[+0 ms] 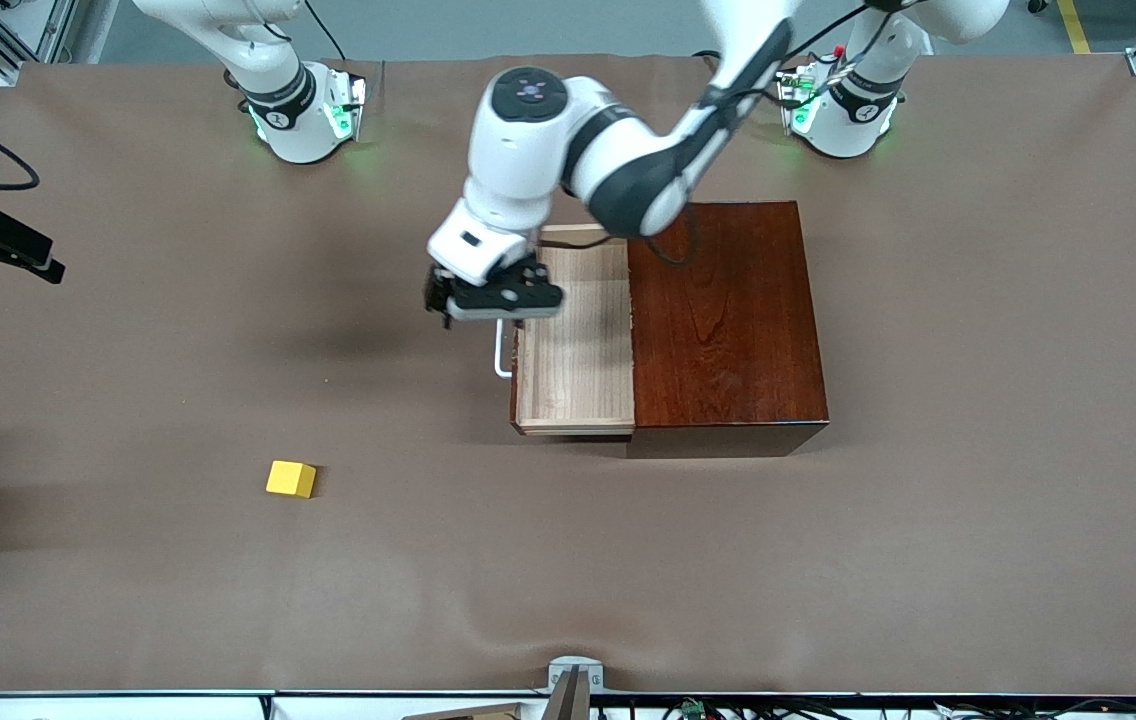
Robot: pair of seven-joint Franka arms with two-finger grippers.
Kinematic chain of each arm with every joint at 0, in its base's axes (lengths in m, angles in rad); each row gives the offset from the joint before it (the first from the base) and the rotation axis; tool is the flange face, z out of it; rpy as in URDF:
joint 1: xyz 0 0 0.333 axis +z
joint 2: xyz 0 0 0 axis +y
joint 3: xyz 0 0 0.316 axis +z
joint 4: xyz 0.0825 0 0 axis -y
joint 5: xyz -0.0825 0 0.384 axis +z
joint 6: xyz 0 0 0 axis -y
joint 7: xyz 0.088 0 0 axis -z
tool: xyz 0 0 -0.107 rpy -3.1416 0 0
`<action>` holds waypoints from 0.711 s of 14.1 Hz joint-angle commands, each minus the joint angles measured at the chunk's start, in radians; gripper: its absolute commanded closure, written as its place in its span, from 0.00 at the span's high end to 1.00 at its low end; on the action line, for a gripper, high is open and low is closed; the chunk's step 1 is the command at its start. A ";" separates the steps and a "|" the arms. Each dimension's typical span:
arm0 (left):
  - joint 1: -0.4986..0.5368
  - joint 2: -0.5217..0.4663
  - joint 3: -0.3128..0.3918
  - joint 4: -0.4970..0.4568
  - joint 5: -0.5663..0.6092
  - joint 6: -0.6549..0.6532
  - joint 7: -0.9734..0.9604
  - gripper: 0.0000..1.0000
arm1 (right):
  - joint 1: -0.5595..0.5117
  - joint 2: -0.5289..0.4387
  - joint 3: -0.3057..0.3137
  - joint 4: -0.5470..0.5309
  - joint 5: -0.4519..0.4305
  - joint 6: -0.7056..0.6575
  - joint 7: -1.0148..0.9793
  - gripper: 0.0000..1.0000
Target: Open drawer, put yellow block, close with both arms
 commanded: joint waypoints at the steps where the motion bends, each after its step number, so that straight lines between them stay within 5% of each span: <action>1: 0.088 -0.072 -0.007 -0.030 -0.017 -0.095 0.014 1.00 | -0.002 0.001 0.005 0.000 -0.003 -0.020 -0.007 1.00; 5: 0.206 -0.145 -0.007 -0.059 -0.015 -0.216 0.065 1.00 | 0.082 0.010 0.011 -0.034 -0.002 0.020 0.012 1.00; 10: 0.361 -0.253 -0.011 -0.174 -0.015 -0.250 0.238 1.00 | 0.238 0.047 0.012 -0.063 0.001 0.083 0.260 1.00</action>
